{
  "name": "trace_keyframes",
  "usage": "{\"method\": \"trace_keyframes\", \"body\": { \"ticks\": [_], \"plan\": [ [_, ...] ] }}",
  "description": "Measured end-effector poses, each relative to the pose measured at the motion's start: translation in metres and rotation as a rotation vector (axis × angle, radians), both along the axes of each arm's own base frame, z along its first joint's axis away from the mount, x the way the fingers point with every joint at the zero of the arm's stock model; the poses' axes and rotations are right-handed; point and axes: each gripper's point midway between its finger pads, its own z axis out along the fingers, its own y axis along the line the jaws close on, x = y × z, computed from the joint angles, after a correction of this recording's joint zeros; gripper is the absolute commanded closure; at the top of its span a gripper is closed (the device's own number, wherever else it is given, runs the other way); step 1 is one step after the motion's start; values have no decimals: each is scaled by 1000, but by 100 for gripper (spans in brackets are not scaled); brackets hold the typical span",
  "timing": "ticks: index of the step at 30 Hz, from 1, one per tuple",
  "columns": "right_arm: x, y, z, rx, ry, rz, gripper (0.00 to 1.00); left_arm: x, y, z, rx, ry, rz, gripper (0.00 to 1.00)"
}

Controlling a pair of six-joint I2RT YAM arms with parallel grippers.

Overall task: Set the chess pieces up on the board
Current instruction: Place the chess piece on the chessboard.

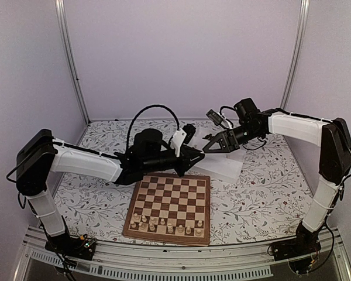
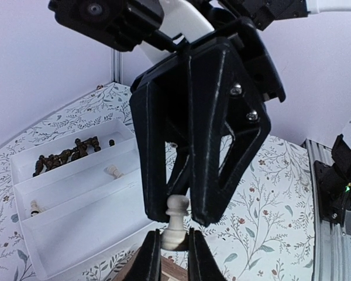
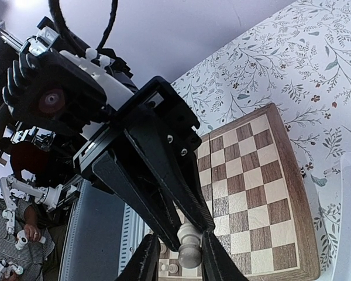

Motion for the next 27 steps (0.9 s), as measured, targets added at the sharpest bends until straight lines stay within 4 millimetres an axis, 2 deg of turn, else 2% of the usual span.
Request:
{"method": "trace_keyframes", "body": {
  "ticks": [6,12,17,21,24,27],
  "plan": [
    [-1,1,-1,-2,-6,3,91,0,-1,3,-9,-4,-3,87],
    [1,1,-3,-13,-23,-4,95,2,-2,2,-10,8,7,62],
    [7,-2,-13,-74,-81,-31,95,8,6,-8,47,8,58,52],
    [14,-7,-24,-165,-184,-58,95,9,38,-9,119,1,141,42],
    [9,-5,-28,-233,-283,-48,95,19,77,7,133,-6,250,40],
    [-9,7,-32,-291,-392,10,95,43,125,27,114,-3,390,39]
  ]
}}
